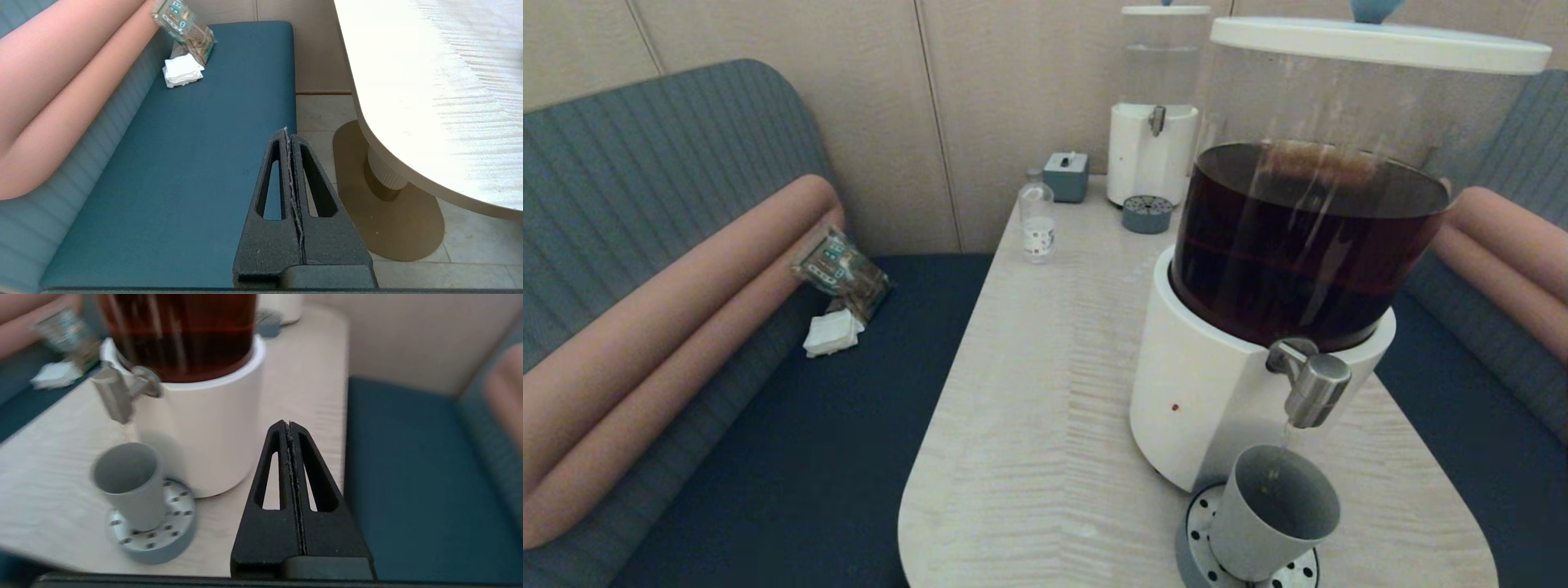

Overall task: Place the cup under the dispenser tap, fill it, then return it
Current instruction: Turn off the faucet

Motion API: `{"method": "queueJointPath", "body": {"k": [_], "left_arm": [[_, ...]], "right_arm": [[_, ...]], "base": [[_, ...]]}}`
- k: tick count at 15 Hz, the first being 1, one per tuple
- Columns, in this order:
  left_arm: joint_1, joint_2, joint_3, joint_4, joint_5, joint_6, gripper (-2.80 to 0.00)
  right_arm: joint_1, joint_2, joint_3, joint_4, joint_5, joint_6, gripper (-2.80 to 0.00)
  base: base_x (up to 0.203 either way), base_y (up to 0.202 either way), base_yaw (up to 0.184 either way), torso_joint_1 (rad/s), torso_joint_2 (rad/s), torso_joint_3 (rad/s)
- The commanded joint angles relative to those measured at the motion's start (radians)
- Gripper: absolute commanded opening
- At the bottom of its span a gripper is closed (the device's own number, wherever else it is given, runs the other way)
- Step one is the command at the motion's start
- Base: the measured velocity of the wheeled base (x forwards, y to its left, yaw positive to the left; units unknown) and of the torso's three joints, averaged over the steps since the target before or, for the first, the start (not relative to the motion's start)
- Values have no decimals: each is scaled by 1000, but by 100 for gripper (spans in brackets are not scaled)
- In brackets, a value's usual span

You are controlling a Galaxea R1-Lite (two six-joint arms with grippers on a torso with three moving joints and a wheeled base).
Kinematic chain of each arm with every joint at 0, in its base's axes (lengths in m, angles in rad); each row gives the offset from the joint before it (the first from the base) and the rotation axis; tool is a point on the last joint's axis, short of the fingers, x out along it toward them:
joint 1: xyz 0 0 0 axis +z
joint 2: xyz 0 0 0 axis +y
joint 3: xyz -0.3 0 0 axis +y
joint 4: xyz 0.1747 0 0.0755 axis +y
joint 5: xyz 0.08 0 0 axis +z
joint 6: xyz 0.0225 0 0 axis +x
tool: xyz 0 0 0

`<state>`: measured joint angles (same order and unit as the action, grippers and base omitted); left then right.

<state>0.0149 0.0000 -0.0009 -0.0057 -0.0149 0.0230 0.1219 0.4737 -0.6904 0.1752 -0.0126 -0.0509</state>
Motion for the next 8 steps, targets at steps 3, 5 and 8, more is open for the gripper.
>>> {"method": "queueJointPath", "body": {"k": [3,5,8], "left_arm": [[0,1,1,0,0,0,-280],[-3,2,1,0,0,0,-280],[-3,2,1,0,0,0,-280]], "right_arm": [[-62,-168,198,-202,-8,-75,-280],[-93,-201,286,-336,-11,-106,-280],[-134,-235,353,-420,-3,-110,-280]], "base": [[0,0,0,0,0,0],[0,0,0,0,0,0],[0,0,0,0,0,0]]}}
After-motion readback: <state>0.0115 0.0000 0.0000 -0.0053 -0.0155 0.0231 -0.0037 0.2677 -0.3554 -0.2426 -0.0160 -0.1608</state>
